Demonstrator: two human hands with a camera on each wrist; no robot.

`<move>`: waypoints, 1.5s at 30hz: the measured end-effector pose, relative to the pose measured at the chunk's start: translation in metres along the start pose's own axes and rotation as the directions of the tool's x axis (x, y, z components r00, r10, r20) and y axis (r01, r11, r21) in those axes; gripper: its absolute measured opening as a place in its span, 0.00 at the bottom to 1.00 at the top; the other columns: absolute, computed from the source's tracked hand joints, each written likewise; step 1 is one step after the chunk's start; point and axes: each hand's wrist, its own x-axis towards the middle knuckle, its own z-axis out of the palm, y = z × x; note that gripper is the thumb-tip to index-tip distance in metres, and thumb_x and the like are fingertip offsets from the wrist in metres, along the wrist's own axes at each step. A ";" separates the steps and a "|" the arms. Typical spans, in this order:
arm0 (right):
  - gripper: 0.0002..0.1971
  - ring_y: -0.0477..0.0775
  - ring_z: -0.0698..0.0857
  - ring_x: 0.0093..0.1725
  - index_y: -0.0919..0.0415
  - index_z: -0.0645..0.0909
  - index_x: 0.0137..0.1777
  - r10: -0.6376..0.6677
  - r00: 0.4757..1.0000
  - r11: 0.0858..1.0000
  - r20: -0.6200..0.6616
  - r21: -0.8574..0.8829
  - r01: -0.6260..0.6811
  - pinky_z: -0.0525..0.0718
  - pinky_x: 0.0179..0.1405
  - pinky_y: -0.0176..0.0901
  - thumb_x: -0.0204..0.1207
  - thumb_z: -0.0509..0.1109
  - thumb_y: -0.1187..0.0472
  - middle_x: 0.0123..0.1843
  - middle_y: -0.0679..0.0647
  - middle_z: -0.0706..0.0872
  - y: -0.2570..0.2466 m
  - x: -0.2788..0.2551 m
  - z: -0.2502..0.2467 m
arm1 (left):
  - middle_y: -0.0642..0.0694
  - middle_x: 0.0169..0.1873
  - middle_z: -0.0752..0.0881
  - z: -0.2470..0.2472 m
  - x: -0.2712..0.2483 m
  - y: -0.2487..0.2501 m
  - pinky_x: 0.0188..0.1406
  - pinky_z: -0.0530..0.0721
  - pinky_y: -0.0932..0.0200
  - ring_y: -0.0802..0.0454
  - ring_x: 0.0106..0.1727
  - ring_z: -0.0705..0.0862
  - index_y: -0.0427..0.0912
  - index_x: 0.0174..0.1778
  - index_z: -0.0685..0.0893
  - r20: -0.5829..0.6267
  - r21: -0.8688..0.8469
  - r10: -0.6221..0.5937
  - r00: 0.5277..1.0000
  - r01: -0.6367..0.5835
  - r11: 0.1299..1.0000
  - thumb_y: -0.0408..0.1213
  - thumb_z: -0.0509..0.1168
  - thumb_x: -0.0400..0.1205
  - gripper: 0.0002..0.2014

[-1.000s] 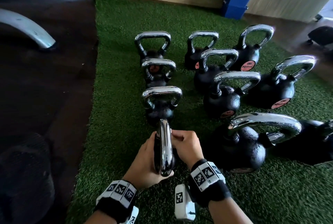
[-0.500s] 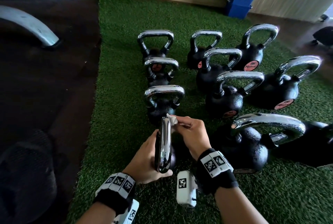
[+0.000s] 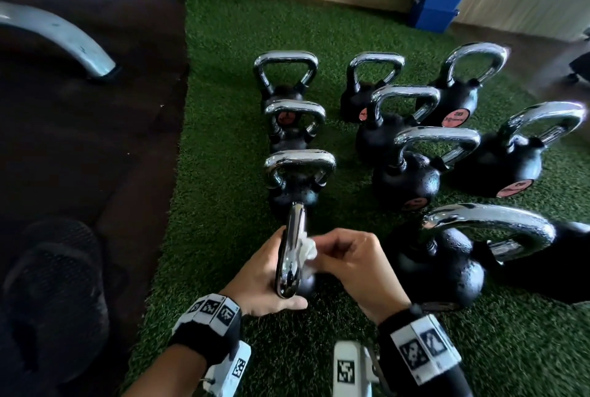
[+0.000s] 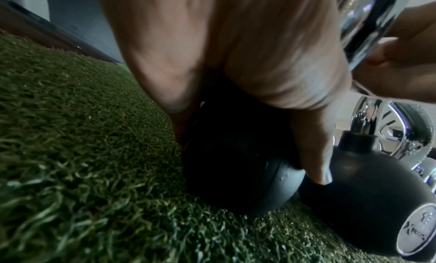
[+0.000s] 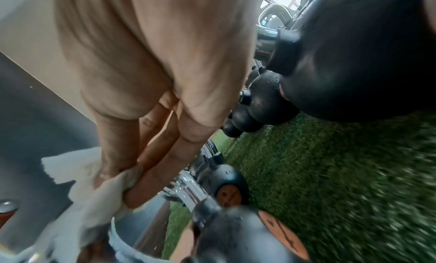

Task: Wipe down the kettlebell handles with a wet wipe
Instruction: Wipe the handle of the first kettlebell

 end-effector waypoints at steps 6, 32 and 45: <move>0.08 0.66 0.93 0.44 0.65 0.92 0.44 0.028 1.000 0.997 -0.012 0.079 -0.027 0.92 0.46 0.50 0.66 0.84 0.71 0.43 0.63 0.94 0.014 -0.020 0.007 | 0.65 0.46 0.85 0.000 0.002 0.000 0.56 0.84 0.69 0.64 0.49 0.88 0.71 0.78 0.60 0.077 -0.095 0.003 0.997 0.004 0.995 0.35 0.86 0.65 0.55; 0.12 0.48 0.87 0.37 0.56 0.88 0.43 0.240 0.873 0.867 0.424 -0.498 0.003 0.87 0.40 0.43 0.80 0.70 0.73 0.38 0.51 0.90 0.004 0.015 0.002 | 0.57 0.64 0.81 -0.005 0.006 0.021 0.63 0.89 0.46 0.55 0.61 0.87 0.74 0.71 0.63 0.152 0.178 -0.086 0.985 0.058 0.982 0.53 0.86 0.57 0.51; 0.07 0.50 0.90 0.40 0.71 0.89 0.51 0.228 0.871 0.938 0.435 0.142 -0.316 0.88 0.44 0.40 0.78 0.71 0.74 0.43 0.57 0.93 0.027 0.002 0.007 | 0.46 0.76 0.78 0.000 0.002 0.010 0.78 0.78 0.48 0.50 0.76 0.79 0.57 0.88 0.45 0.153 0.239 -0.232 0.961 0.192 0.952 0.53 0.89 0.56 0.72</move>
